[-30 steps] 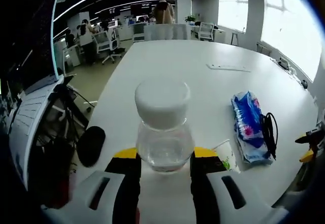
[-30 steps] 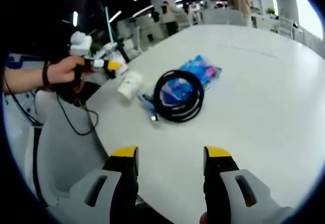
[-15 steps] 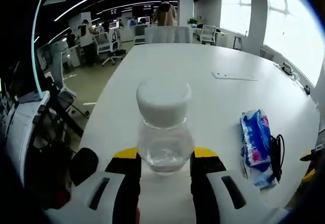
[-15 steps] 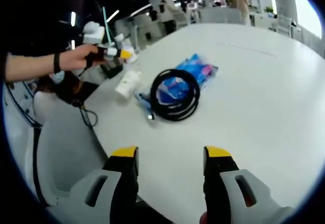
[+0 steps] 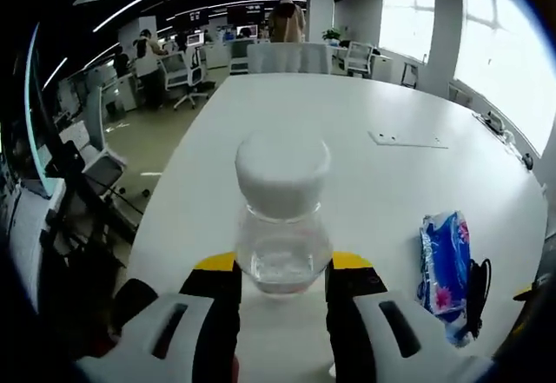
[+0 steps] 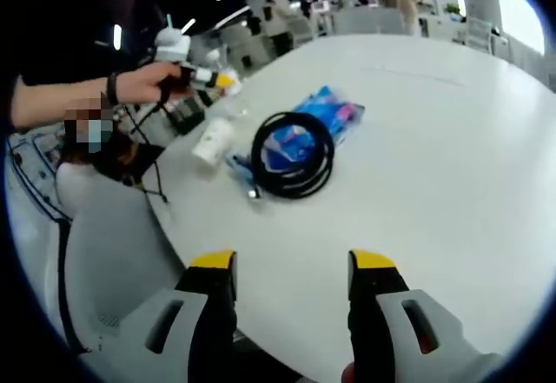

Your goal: Arrange the tabletop items into an orderly group along one side of the table until the central work area is clear of visible clutter.

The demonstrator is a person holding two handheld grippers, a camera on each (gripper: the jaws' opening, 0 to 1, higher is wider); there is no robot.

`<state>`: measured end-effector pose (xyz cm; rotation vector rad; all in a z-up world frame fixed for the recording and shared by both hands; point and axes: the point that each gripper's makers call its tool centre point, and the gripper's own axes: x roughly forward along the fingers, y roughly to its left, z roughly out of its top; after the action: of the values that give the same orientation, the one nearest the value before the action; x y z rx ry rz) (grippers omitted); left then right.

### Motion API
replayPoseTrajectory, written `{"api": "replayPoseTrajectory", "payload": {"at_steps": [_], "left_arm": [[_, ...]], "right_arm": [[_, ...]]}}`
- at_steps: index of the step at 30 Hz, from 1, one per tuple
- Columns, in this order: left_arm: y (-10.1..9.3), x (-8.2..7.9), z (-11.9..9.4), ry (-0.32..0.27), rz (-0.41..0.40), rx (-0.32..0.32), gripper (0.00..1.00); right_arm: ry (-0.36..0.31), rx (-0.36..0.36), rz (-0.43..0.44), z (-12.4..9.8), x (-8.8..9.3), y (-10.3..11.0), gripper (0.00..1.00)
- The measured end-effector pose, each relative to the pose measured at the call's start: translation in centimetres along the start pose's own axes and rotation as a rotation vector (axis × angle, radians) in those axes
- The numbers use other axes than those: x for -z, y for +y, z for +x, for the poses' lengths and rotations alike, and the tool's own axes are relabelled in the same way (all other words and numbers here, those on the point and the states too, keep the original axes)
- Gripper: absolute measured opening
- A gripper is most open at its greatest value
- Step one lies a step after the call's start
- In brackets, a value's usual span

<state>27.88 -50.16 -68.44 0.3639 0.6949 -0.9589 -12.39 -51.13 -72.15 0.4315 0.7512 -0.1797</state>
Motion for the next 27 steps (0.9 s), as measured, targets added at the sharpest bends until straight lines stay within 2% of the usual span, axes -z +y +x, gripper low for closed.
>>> {"api": "replayPoseTrajectory", "payload": {"at_steps": [9,13,19,21,27], "left_arm": [[-0.2,-0.2,0.2,0.003,-0.022,-0.018,0.37],[-0.3,-0.1,-0.1,0.014,-0.048,-0.006,0.37],[-0.4,-0.6,-1.4,-0.008,-0.094,0.015,0.39],[-0.8,-0.5,-2.0,-0.013,-0.116,0.046,0.40],[-0.3,0.5,-4.1,-0.025,-0.176,0.044,0.40]], "right_arm": [[0.000,0.011,0.029,-0.4,0.5,-0.3,0.50],[-0.011,0.006,0.035,-0.5,0.4,-0.2,0.50],[-0.028,0.001,0.048,-0.5,0.3,0.0,0.50],[-0.026,-0.004,0.042,-0.4,0.4,0.1,0.50],[-0.028,-0.013,0.043,-0.3,0.6,0.3,0.50]]}}
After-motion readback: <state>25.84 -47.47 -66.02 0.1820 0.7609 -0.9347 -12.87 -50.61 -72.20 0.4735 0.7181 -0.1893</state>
